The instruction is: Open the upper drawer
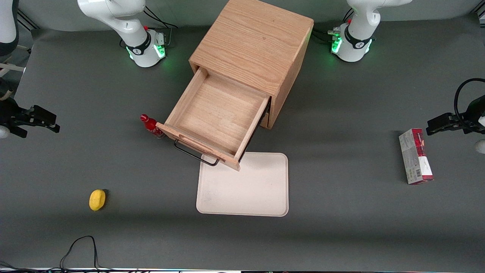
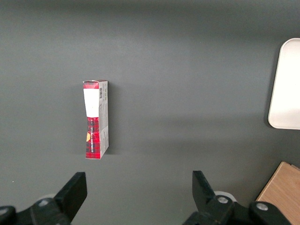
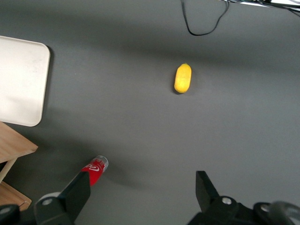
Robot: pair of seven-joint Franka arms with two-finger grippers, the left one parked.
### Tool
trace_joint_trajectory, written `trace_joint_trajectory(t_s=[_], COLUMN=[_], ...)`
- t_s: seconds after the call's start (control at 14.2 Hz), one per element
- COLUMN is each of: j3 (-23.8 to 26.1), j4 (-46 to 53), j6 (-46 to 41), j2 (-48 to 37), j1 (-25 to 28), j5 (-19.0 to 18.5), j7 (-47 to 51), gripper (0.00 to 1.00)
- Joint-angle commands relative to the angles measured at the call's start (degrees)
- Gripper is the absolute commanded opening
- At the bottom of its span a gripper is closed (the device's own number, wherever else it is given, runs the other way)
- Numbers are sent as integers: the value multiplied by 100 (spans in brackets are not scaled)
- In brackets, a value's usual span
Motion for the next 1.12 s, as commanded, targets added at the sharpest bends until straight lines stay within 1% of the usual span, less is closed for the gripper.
trace_joint_trajectory(t_s=[0.0,0.07,0.14,0.77,1.05], j3=[456,580,599,494,493], j4=[42,95,104,60,60], j6=[-57,-118,-145,-154,-348], j2=[-1,26,26,61,61], j1=[-389,-460,-461,-320,-329], j5=[-138,-181,-208,-217,-217], j7=[195,283,353,345,354], gripper=[100,100,100,100,100])
